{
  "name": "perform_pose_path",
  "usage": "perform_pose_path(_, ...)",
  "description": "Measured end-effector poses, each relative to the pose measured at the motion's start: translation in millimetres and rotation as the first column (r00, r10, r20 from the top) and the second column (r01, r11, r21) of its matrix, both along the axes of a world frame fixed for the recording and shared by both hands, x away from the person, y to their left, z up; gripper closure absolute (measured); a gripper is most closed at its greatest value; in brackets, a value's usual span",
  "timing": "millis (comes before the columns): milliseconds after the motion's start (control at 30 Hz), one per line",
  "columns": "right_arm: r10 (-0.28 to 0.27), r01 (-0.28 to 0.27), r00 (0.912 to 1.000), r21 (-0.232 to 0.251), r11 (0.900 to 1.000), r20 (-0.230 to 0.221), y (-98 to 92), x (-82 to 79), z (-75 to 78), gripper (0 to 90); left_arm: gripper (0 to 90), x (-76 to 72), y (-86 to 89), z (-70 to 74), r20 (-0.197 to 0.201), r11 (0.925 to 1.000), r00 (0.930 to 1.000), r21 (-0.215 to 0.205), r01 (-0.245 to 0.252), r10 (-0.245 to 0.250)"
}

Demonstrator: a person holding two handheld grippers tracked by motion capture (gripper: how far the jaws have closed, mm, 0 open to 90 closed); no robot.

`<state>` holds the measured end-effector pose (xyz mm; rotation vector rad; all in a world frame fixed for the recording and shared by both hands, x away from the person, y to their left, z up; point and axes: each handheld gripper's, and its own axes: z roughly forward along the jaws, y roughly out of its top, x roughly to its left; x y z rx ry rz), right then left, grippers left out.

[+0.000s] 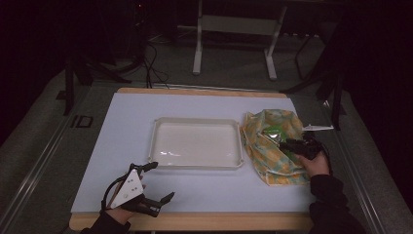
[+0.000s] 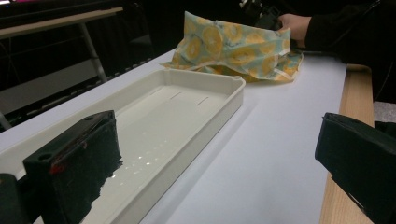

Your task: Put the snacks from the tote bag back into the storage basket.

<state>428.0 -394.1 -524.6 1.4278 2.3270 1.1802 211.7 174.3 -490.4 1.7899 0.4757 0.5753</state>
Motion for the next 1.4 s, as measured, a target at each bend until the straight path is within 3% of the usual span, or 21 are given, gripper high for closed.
perform_pose_path(100, 0.012, -0.010, 0.9992, 0.030, 0.999, -0.039, -1.4, 1.9, -1.7, 55.7, 0.4, -0.2, -0.3, 0.0, 0.000, 1.0000, 1.0000, 0.004, 0.002, -0.002)
perform_pose_path(133, 0.023, -0.020, 0.9980, 0.048, 0.999, -0.059, -2.0, 2.7, -2.3, 62.2, 0.4, -0.2, -0.3, 0.0, 0.000, 1.0000, 1.0000, 0.005, 0.002, -0.002)
perform_pose_path(200, 0.031, -0.030, 0.9975, 0.024, 0.999, -0.063, 0.6, 2.5, -0.5, 66.3, 0.4, -0.1, -0.1, 0.1, 0.000, 1.0000, 1.0000, 0.005, 0.002, -0.002)
perform_pose_path(300, 0.026, -0.026, 0.9983, -0.014, 1.000, -0.053, 4.2, 0.9, 4.2, 80.1, 0.4, 0.1, 0.0, 0.1, 0.000, 1.0000, 1.0000, 0.002, 0.001, -0.001)
perform_pose_path(400, 0.013, -0.015, 0.9993, -0.046, 0.999, -0.035, 6.8, -1.8, 7.7, 85.7, 0.4, 0.1, 0.0, 0.1, -0.001, 1.0000, 1.0000, 0.000, 0.001, -0.001)
perform_pose_path(533, 0.005, -0.006, 0.9998, -0.085, 0.996, -0.020, 11.5, -3.5, 10.7, 87.5, 0.4, 0.2, -0.2, 0.1, -0.001, 1.0000, 1.0000, 0.000, 0.001, -0.001)
perform_pose_path(667, -0.001, 0.001, 1.0000, -0.091, 0.996, -0.006, 13.6, -5.3, 13.5, 88.7, 0.4, 0.1, 0.1, 0.2, 0.000, 1.0000, 1.0000, 0.000, 0.000, 0.000)
perform_pose_path(1067, -0.006, 0.012, 0.9957, -0.069, 0.998, 0.092, 13.2, -19.2, 36.5, 89.6, 0.4, 0.4, 0.4, 0.3, -0.002, 1.0000, 1.0000, -0.006, -0.002, 0.002)
perform_pose_path(1400, -0.021, 0.026, 0.9920, -0.042, 0.999, 0.124, 15.1, -25.9, 49.0, 89.7, 0.4, 0.3, 0.5, 0.4, 0.000, 1.0000, 1.0000, -0.006, -0.002, 0.002)
